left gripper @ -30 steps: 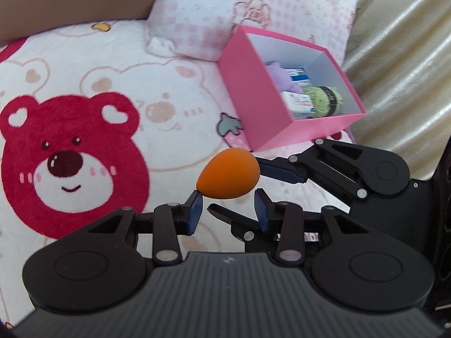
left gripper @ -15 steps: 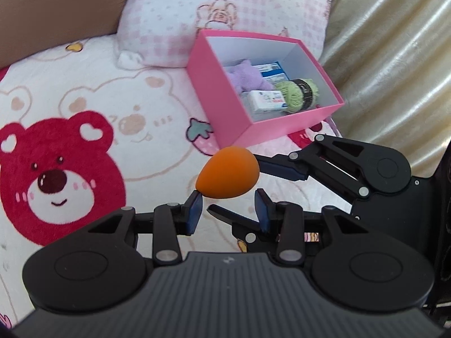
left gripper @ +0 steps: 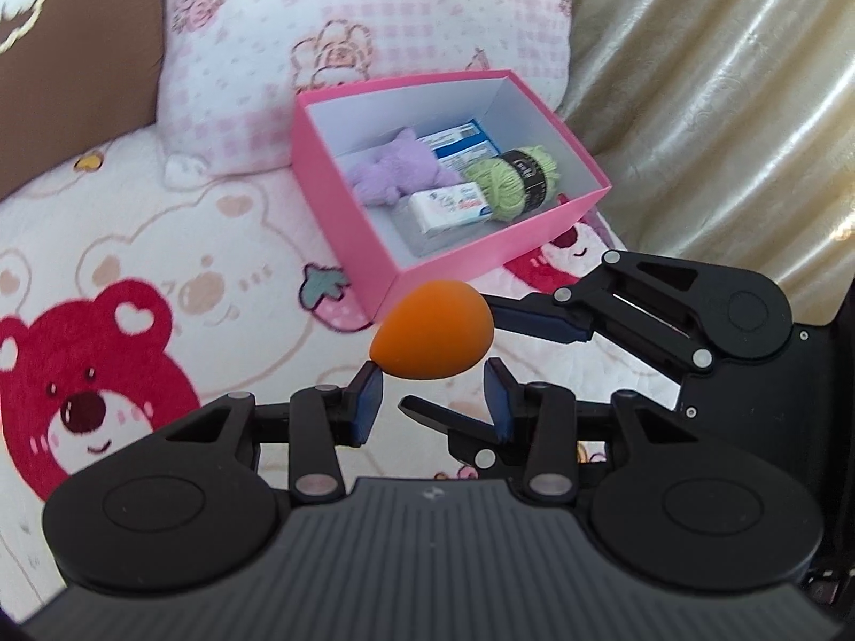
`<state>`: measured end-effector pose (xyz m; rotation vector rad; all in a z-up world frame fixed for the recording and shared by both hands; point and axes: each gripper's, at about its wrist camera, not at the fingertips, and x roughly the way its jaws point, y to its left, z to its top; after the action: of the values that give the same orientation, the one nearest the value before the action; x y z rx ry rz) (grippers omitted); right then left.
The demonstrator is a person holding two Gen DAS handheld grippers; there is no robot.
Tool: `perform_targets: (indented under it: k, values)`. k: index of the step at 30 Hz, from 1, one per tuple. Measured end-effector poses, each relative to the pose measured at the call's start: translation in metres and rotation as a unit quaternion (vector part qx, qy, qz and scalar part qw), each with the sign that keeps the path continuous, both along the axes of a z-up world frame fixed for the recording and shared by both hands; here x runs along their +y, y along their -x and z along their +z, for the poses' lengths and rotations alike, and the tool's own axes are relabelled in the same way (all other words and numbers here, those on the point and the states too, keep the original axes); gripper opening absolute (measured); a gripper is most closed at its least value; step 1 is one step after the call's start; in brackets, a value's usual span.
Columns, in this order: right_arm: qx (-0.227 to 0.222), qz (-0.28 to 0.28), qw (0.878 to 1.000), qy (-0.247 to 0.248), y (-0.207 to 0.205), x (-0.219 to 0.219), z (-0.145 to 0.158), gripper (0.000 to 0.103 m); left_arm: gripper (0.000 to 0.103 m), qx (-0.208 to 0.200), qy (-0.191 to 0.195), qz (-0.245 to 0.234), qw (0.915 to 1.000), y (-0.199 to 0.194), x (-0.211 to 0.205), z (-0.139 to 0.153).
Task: Organize objects
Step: 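Lift the orange sponge with the left gripper toward the pink box, then lower the sponge into the pink box and open the left gripper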
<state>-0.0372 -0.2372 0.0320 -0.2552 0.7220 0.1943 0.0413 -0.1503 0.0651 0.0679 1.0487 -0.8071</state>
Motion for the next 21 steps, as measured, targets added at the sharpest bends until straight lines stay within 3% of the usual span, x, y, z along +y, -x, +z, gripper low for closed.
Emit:
perform_targets:
  k: [7,12,21]
  values:
    - [-0.011,-0.034,0.999,-0.011,0.001,-0.033,0.007,0.051,0.04,-0.001,0.021,-0.004,0.9998,-0.008,-0.033,0.003]
    - [-0.028,-0.047,0.998,0.002,-0.003,-0.049,0.01,0.051,0.04,-0.009,0.004,-0.027,0.9996,-0.02,-0.063,0.008]
    - [-0.029,-0.067,0.997,-0.018,-0.03,-0.092,0.016,0.051,0.04,-0.014,-0.004,-0.023,0.9996,-0.051,-0.105,0.01]
